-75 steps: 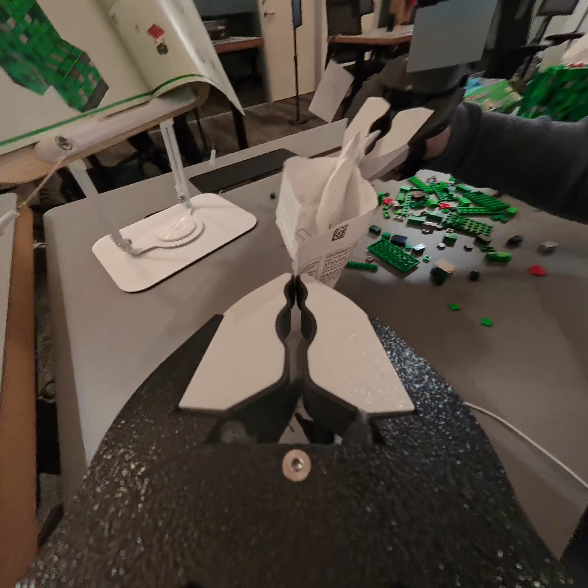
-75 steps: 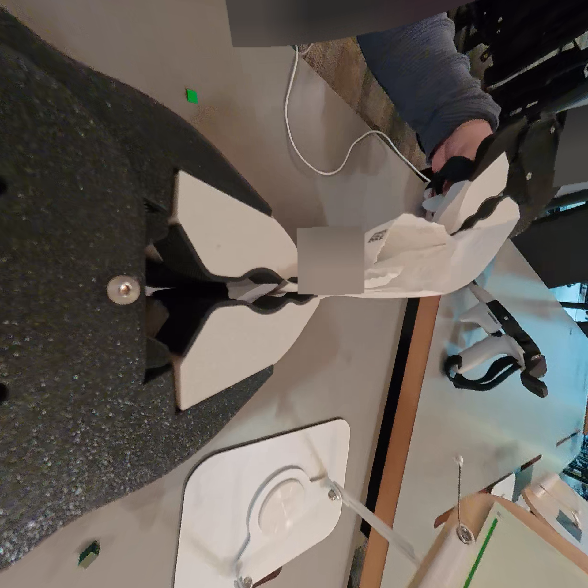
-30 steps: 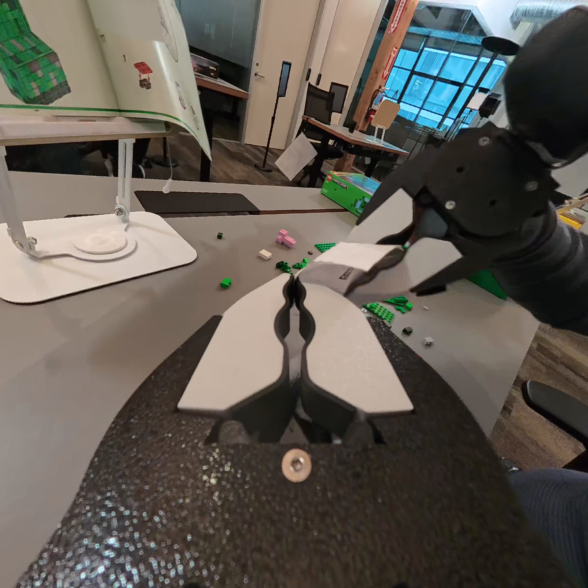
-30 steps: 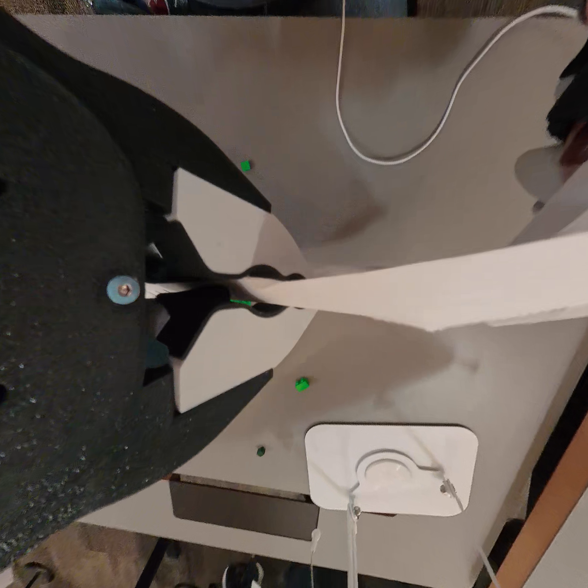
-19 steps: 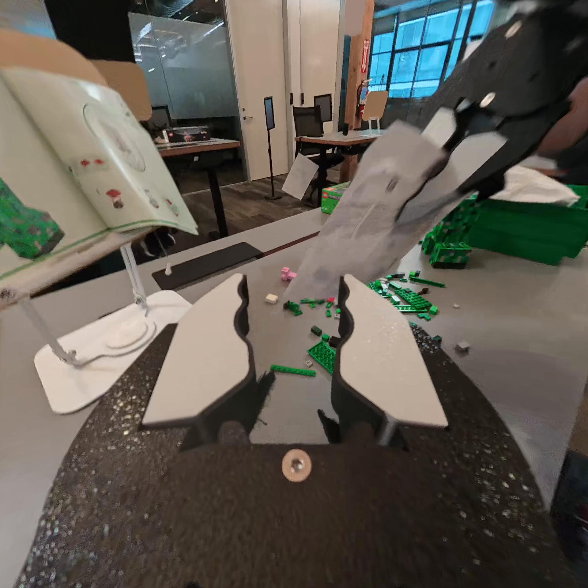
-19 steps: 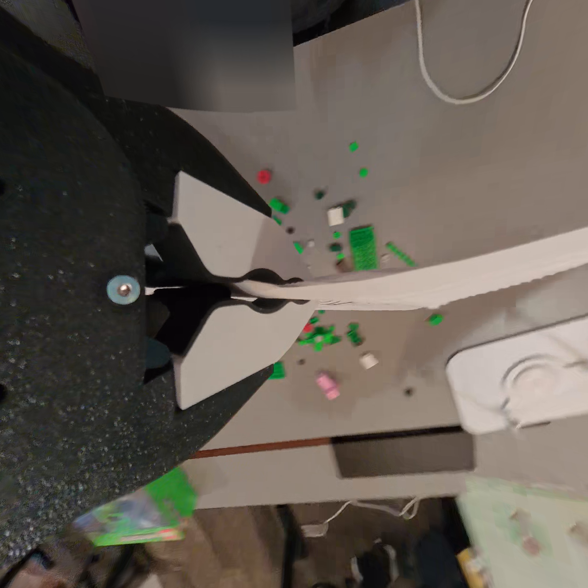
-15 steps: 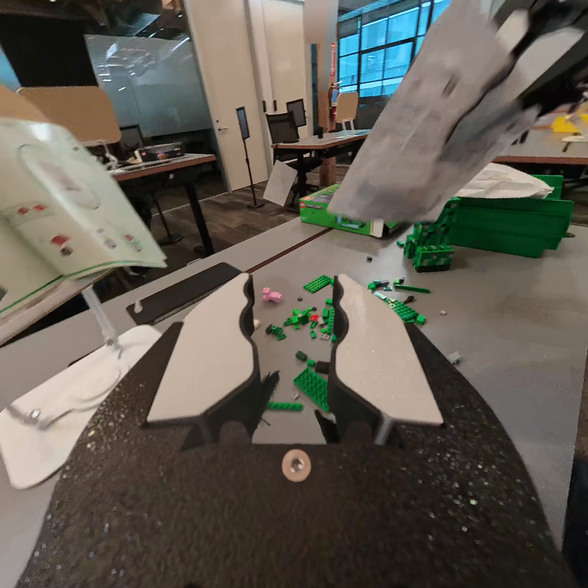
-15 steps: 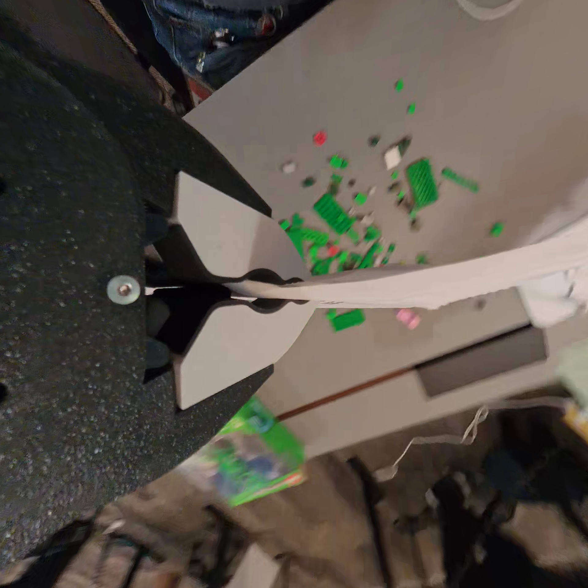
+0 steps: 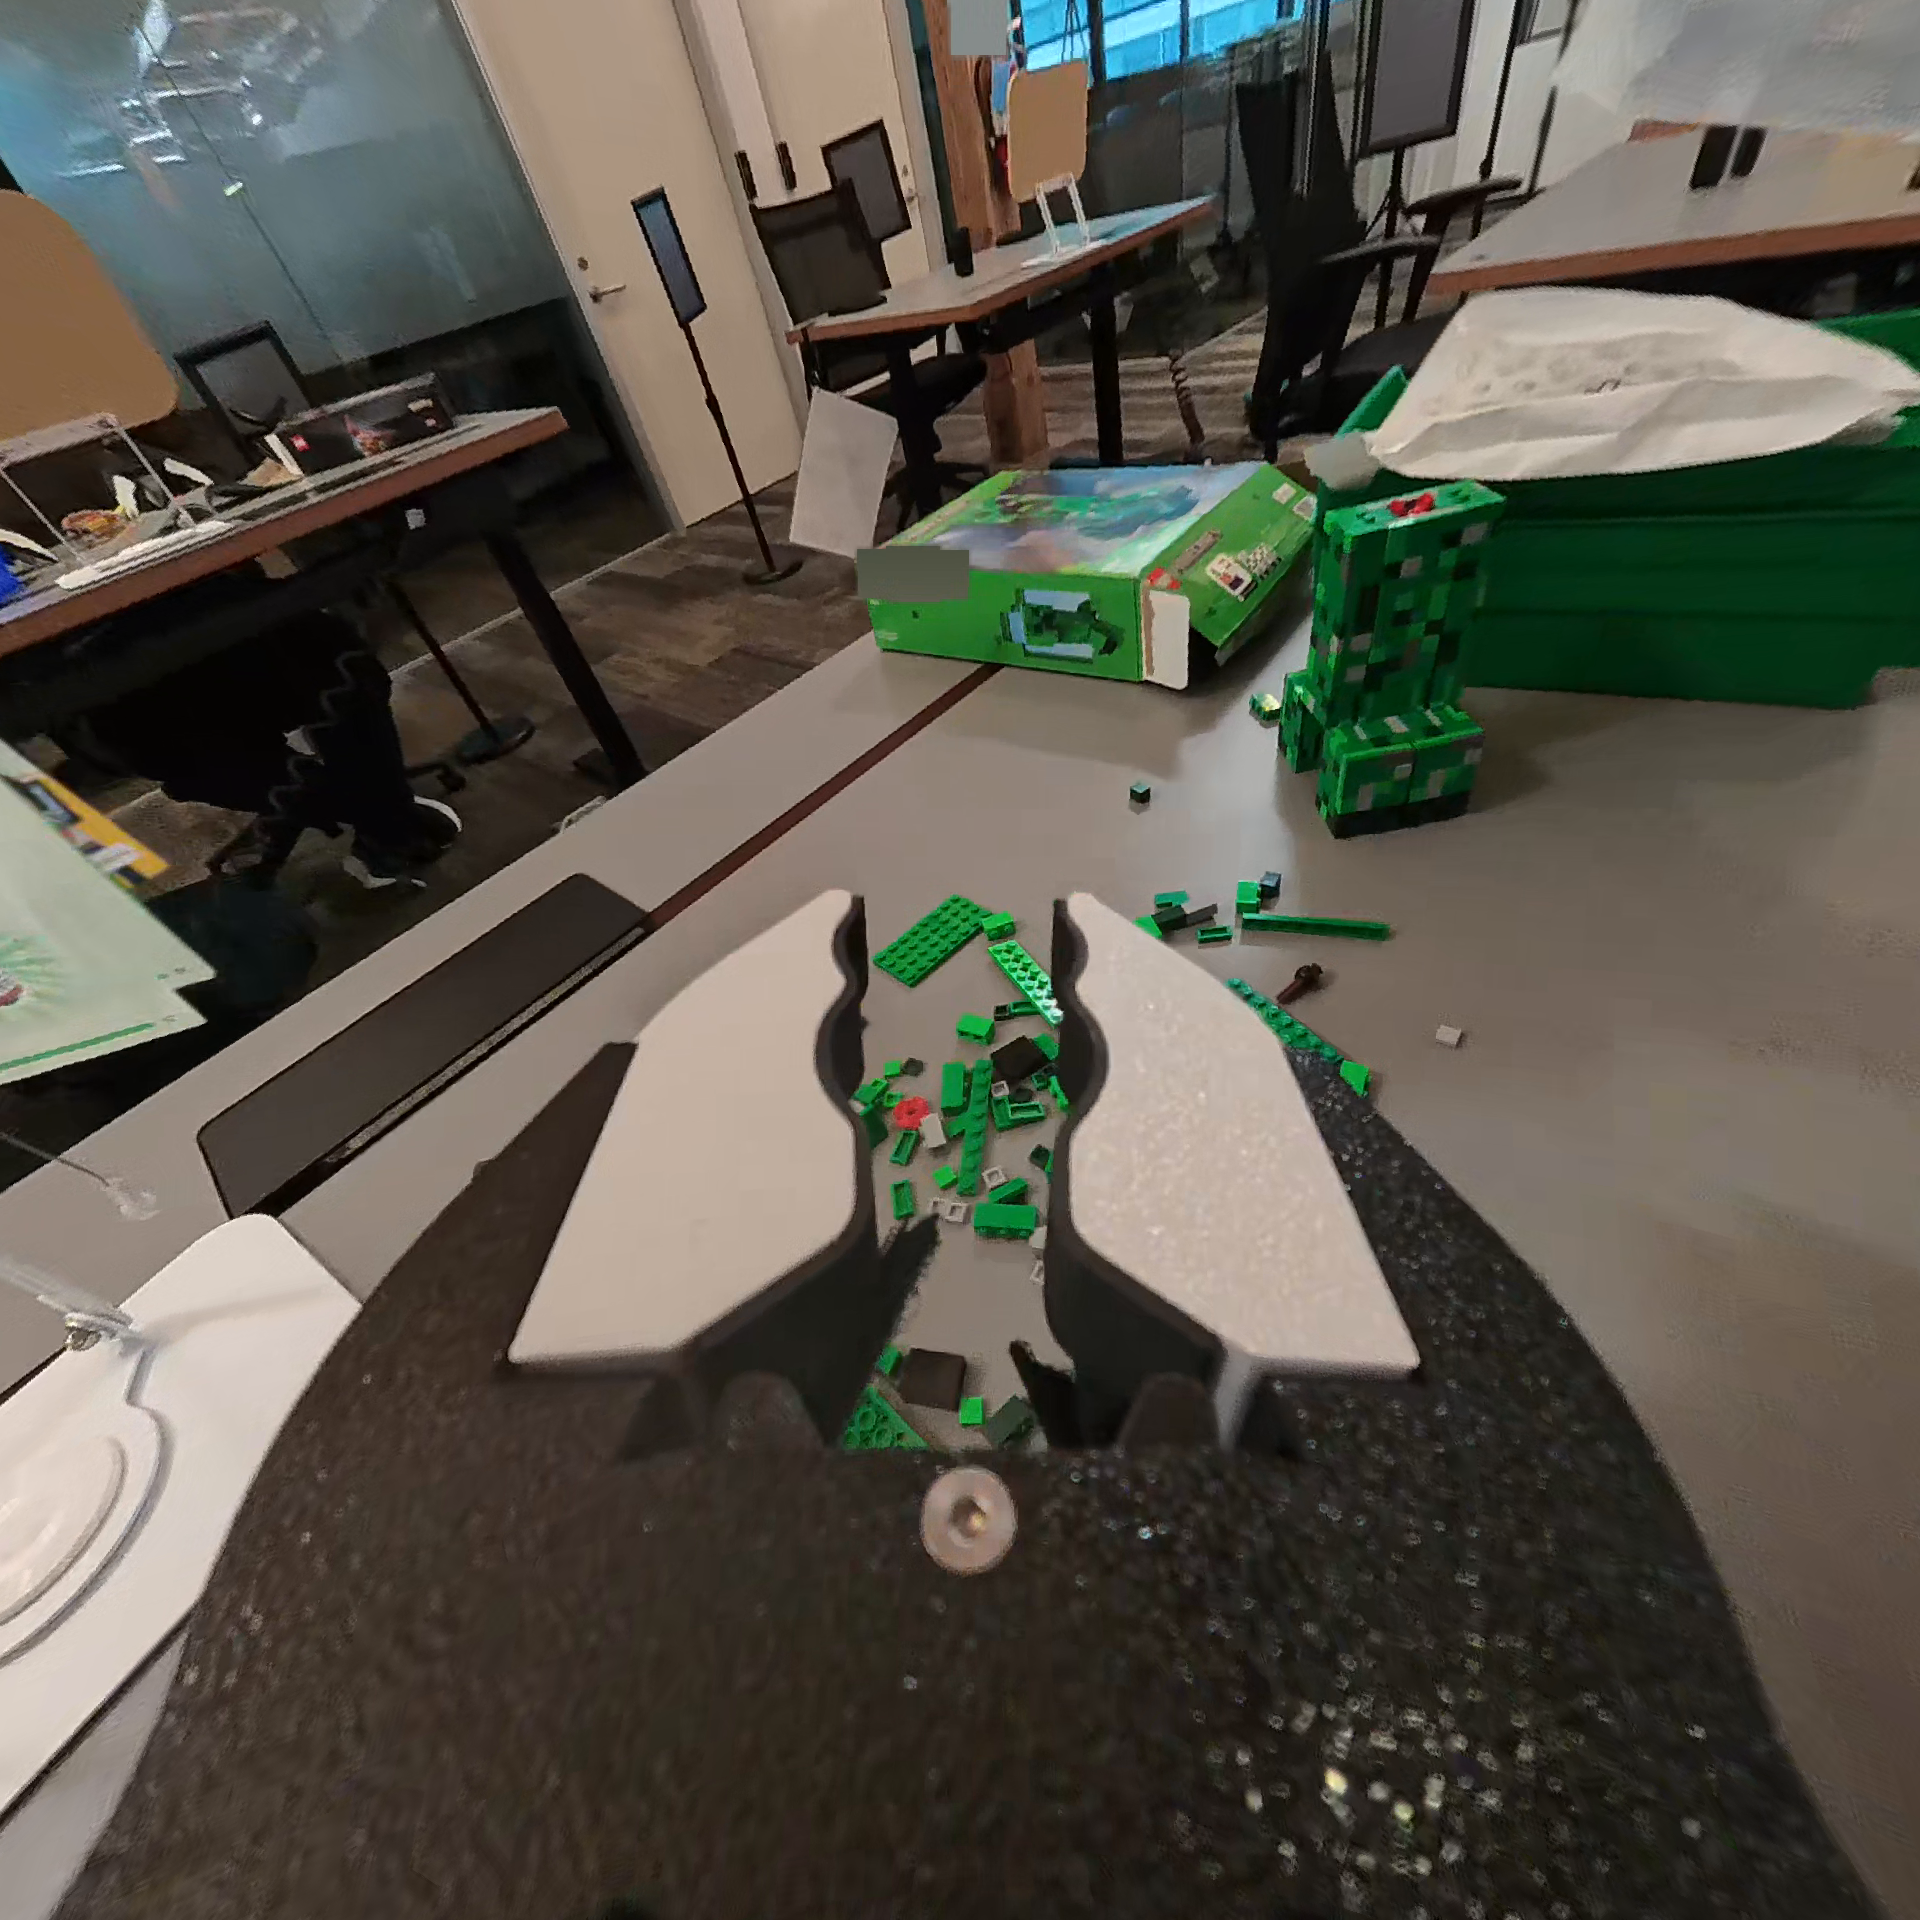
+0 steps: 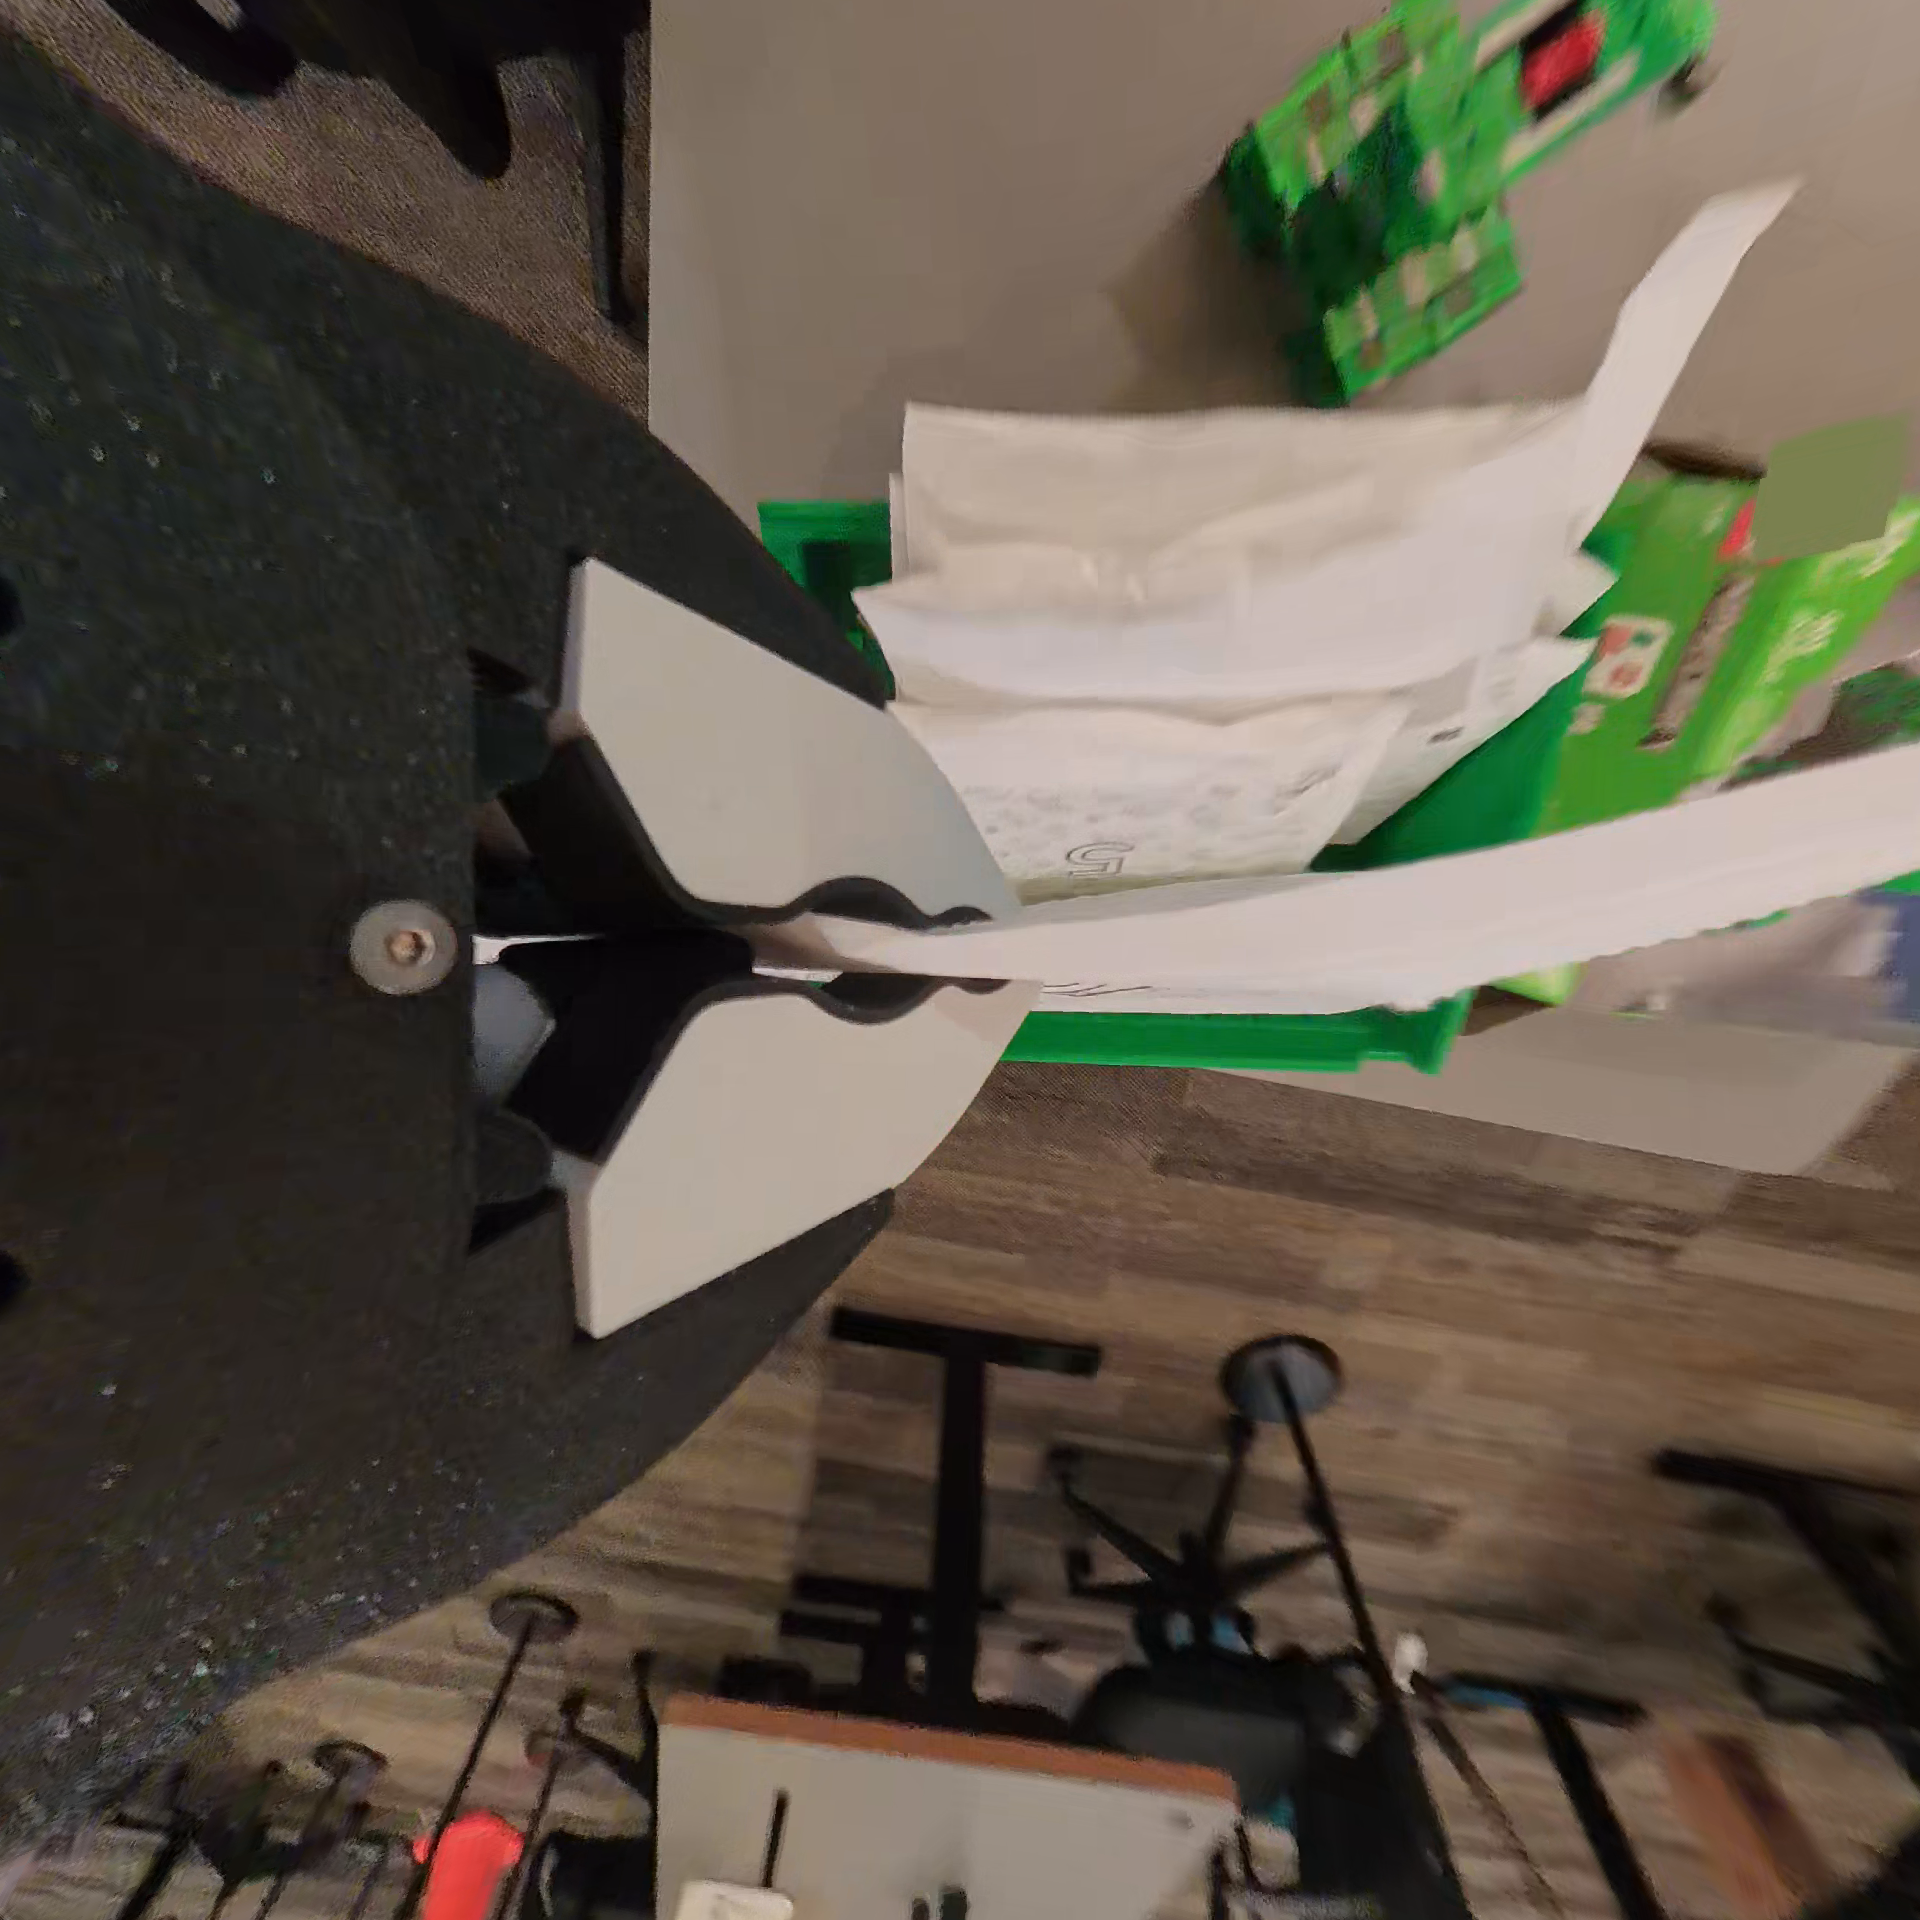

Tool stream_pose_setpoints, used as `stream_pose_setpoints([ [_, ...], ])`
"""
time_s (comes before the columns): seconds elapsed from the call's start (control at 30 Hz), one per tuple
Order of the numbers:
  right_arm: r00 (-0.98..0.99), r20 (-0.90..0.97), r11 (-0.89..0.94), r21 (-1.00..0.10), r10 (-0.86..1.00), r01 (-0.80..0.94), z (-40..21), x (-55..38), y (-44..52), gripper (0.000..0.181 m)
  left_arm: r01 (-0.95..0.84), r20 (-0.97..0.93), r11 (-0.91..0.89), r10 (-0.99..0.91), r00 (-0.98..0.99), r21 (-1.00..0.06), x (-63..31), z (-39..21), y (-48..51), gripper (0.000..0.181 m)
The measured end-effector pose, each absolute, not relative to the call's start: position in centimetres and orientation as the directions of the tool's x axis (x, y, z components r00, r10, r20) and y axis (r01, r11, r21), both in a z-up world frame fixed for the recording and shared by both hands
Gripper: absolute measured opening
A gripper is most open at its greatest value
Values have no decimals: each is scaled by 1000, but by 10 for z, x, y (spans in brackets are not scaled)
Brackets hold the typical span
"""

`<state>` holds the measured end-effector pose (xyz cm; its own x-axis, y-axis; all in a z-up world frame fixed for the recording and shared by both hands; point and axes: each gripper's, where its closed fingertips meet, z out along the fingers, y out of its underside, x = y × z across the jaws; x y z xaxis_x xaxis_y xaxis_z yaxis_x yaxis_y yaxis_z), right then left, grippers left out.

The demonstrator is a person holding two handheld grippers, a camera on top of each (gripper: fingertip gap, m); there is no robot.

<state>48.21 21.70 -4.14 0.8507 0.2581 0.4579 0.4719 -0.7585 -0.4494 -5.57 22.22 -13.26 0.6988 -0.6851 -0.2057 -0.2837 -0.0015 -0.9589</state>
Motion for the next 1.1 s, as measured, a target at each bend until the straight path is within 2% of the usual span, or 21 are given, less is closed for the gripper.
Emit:
stream_pose_setpoints([
  [0.2,920,285,-839,-399,269,369,-109,526,240,2,-323,-228,-19,-671,706,-946,-37,-148,216,31],
  [0.47,926,281,-867,-360,251,344,-141,546,261,1,-330,-219,-41,-671,708,-943,-23,-158,217,30],
  [0.9,967,161,-952,-202,198,229,-199,563,292,1,-370,-233,-61,-682,694,-927,-16,-172,219,30],
  [1.0,961,193,-958,-167,199,232,-214,562,294,3,-360,-222,-67,-678,701,-931,-19,-172,220,30],
  [1.1,928,300,-952,-139,220,271,-220,562,295,4,-352,-215,-70,-676,705,-934,-21,-173,222,30],
])
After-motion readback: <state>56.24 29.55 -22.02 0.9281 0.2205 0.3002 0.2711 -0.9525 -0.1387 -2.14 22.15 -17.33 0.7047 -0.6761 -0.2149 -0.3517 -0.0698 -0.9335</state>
